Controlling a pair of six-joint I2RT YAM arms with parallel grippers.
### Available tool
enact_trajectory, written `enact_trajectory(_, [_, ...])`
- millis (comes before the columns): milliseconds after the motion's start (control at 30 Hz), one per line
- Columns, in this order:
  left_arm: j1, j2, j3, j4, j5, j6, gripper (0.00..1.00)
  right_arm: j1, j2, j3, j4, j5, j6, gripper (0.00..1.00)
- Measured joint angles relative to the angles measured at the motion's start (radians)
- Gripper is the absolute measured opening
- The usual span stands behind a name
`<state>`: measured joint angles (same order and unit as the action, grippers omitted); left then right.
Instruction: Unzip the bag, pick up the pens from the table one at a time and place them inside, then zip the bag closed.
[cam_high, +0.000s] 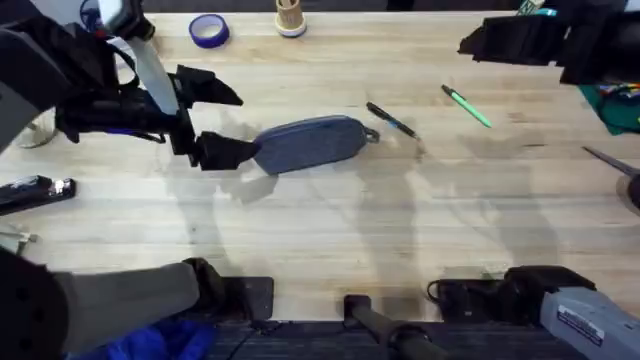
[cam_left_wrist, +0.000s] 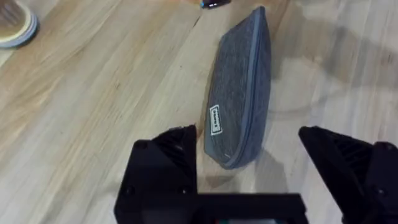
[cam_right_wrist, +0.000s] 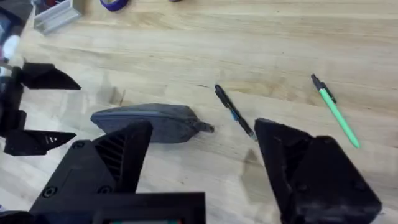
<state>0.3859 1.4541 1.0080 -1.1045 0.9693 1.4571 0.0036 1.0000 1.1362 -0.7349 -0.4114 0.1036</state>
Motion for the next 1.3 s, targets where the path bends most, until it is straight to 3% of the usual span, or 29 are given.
enact_trajectory(133, [0.0, 0.032, 0.0, 0.004, -0.001, 0.085, 0.995, 0.0, 0.0, 0.0, 0.0, 0.0, 0.0, 0.996])
enact_trajectory(467, [-0.007, 0.189, 0.0, 0.035, 0.004, 0.214, 0.995, 0.0, 0.0, 0.0, 0.001, 0.0, 0.0, 0.996])
enact_trajectory(767, [-0.114, 0.28, 0.0, 0.092, 0.007, 0.283, 0.995, 0.0, 0.0, 0.0, 0.001, 0.0, 0.0, 0.996])
enact_trajectory(933, [-0.133, 0.292, 0.0, 0.111, 0.007, 0.292, 0.982, 0.0, 0.0, 0.0, 0.001, 0.0, 0.0, 0.996])
enact_trajectory(1133, [-0.133, 0.292, -0.001, 0.114, 0.007, 0.294, 0.759, 0.0, 0.0, 0.0, 0.001, 0.0, 0.0, 0.996])
enact_trajectory(1233, [-0.133, 0.292, -0.001, 0.117, 0.007, 0.298, 0.53, 0.0, 0.0, 0.0, 0.003, 0.0, 0.0, 0.996])
enact_trajectory(1300, [-0.133, 0.292, -0.002, 0.116, 0.006, 0.298, 0.299, 0.0, 0.0, 0.0, 0.01, 0.0, 0.0, 0.996])
